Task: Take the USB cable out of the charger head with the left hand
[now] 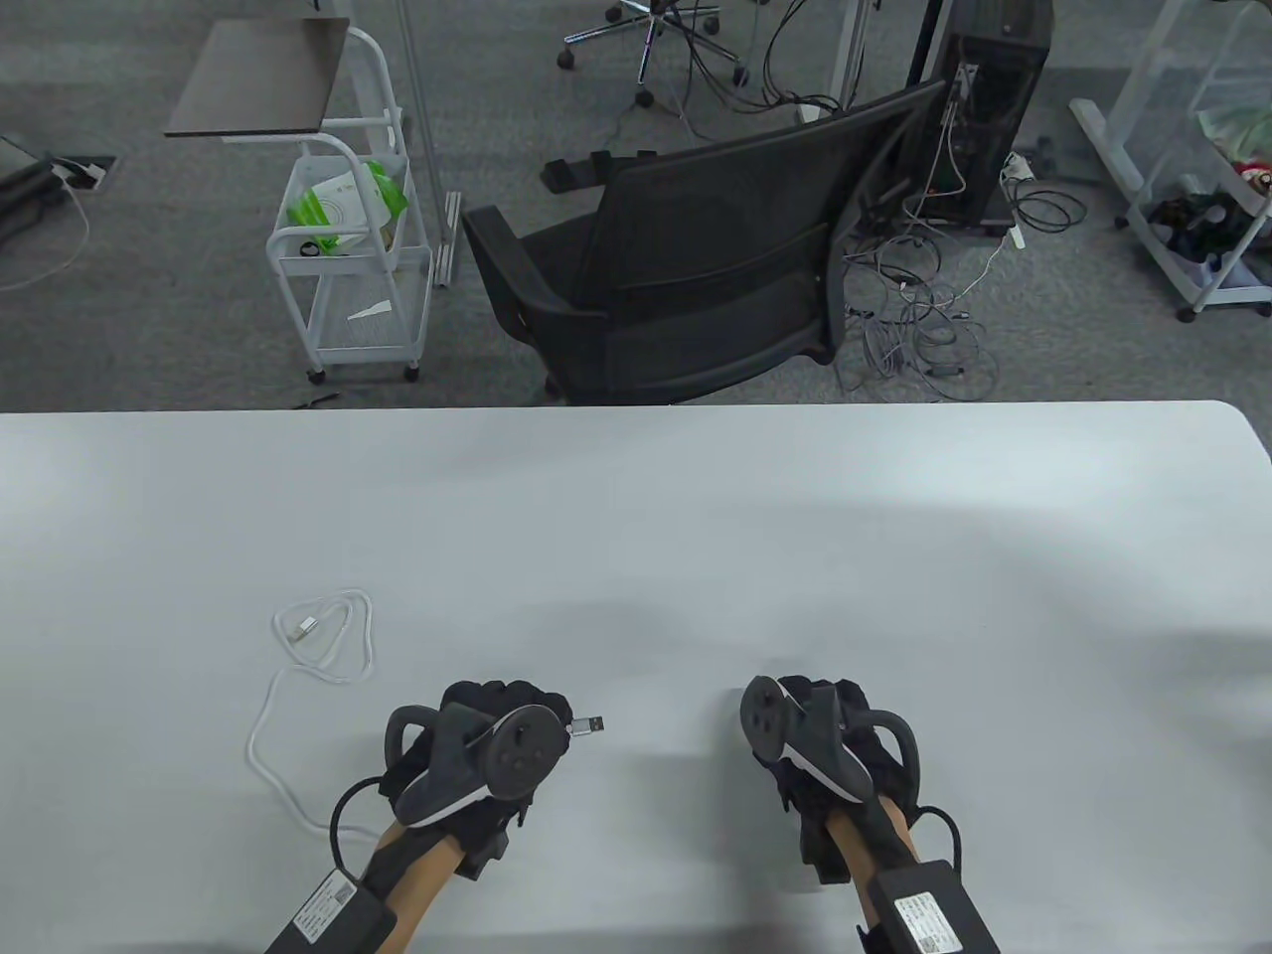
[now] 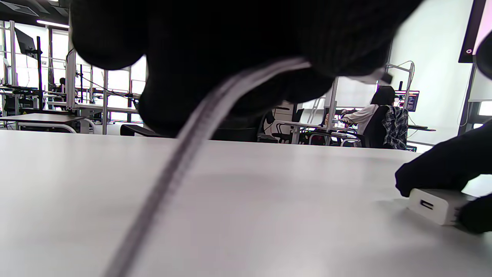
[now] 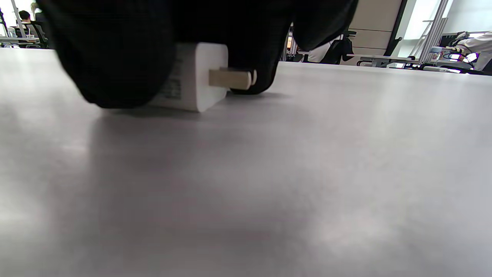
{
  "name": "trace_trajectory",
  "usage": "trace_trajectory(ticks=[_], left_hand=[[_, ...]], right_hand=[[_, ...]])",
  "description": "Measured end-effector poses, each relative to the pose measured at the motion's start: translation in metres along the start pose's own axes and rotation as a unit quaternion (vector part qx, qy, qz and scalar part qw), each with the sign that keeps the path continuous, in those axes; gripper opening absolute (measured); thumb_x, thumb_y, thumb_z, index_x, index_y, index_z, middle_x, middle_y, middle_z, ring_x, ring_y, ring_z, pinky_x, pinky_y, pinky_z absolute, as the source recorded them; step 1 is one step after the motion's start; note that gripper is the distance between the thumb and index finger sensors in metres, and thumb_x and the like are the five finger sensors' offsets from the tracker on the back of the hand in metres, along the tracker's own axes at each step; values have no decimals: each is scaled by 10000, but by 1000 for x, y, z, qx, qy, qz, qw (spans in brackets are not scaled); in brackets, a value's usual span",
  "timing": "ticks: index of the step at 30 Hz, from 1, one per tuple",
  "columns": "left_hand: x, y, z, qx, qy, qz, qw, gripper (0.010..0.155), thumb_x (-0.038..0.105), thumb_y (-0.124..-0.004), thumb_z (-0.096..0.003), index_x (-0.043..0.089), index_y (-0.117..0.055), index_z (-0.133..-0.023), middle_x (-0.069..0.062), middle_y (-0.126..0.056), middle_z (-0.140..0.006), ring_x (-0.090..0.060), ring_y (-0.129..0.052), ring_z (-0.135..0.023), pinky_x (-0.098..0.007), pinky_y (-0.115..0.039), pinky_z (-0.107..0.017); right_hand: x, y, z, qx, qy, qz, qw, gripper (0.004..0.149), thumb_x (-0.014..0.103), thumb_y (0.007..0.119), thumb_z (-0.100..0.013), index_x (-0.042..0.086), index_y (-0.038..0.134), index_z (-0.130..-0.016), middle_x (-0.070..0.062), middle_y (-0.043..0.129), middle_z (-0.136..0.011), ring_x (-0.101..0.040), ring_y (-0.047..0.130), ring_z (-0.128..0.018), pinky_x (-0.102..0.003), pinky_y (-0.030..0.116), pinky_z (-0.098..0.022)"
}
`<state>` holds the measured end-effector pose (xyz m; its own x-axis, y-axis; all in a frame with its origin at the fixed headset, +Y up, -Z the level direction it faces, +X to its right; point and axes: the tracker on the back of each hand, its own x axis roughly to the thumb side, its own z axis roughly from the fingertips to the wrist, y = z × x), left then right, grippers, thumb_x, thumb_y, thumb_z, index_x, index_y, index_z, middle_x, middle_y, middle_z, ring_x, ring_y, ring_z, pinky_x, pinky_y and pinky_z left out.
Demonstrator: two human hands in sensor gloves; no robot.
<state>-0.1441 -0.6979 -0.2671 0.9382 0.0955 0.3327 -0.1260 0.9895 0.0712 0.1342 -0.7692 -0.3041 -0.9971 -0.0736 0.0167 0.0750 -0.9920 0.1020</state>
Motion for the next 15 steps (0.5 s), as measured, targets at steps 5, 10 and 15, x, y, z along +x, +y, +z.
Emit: trace_trajectory(ticks=[5, 10, 15], left_hand=[[0, -2, 0, -7, -1, -7, 1000, 442, 435, -790, -306, 287, -930, -698, 28, -1074, -615, -246, -1092, -511, -526, -794, -563], [-2, 0, 0, -9, 5, -4, 1000, 443, 426, -791, -310, 282, -924, -707, 1, -1070, -626, -251, -1088, -522, -529, -788, -569], [-3, -3, -1, -19, 10, -11, 1000, 445, 393, -791, -323, 274, -897, -738, -2, -1049, -663, -254, -1074, -545, -533, -777, -579]], right_hand=[[0, -2, 1, 5, -3, 5, 1000, 674, 477, 897, -304, 417, 668, -935, 127, 817, -987, -166, 893, -933, -506, 625, -775], [-7, -18, 3, 9, -16, -26, 999, 718, 500, 878, -309, 385, 628, -972, 86, 761, -1046, -215, 863, -968, -528, 617, -765], [-17, -44, 11, -40, -24, -29, 998, 681, 521, 837, -321, 370, 657, -959, 64, 791, -1025, -223, 885, -941, -532, 631, -747]])
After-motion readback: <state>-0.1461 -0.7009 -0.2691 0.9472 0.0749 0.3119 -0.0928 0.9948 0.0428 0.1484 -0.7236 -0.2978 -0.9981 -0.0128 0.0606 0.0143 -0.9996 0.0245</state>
